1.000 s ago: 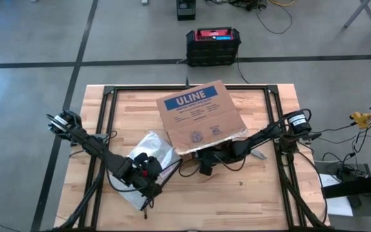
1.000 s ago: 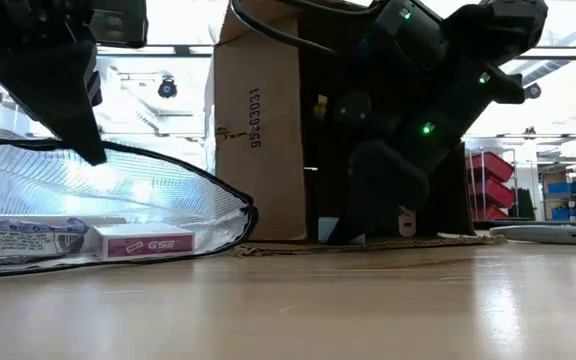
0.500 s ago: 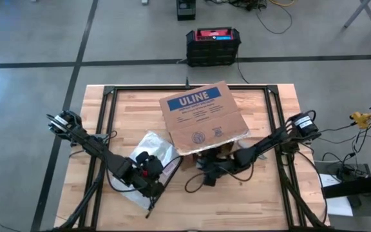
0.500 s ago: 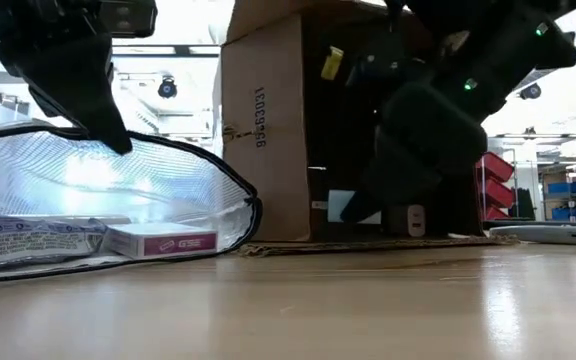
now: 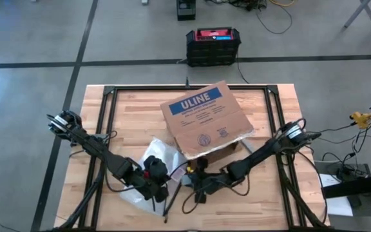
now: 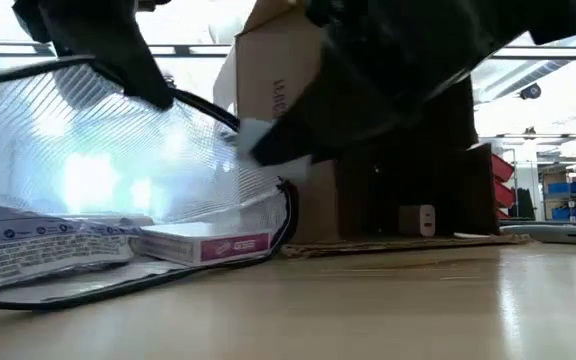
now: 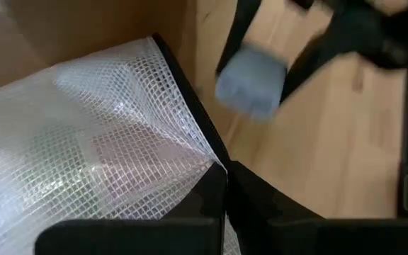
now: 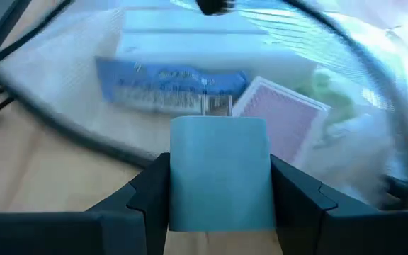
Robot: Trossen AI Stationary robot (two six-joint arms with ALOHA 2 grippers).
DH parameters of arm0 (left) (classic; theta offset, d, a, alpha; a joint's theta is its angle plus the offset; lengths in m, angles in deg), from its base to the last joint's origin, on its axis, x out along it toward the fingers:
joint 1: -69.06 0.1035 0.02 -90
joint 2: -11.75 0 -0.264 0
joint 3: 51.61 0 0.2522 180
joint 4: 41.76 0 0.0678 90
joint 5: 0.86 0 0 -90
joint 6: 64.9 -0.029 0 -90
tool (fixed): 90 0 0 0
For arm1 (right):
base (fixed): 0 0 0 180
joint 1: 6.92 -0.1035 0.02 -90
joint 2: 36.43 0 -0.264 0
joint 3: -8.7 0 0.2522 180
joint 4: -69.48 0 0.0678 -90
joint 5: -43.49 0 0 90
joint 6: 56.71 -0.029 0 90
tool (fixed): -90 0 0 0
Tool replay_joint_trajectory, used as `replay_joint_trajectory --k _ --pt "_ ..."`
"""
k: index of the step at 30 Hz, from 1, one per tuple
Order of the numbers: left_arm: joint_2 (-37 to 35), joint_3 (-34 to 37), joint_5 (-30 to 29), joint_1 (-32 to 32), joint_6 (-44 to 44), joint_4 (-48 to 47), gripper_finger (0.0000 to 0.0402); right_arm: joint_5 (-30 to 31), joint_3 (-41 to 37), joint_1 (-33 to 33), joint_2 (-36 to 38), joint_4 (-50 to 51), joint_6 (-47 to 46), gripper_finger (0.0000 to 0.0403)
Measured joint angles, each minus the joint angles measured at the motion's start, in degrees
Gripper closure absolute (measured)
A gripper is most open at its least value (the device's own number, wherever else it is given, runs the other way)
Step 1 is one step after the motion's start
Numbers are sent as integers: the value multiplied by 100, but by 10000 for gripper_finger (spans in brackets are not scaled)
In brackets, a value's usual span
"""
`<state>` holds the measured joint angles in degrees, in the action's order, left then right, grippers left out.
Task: Unpack boxes
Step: Put the blue charger adapter into the white zip bag
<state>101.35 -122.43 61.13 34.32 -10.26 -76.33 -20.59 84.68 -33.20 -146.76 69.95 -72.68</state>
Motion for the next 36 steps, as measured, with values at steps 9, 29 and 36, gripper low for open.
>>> replay_joint_trajectory --k 9,29,36 --pt "0 0 137 -21 -163 -20 402 1009 1625 367 -1417 -72 102 237" --pt "0 20 259 -322 -22 -968 401 667 2179 218 -1037 1740 439 89" --pt "0 20 136 -322 -5 -902 401 256 2157 26 -1405 1785 -334 172"
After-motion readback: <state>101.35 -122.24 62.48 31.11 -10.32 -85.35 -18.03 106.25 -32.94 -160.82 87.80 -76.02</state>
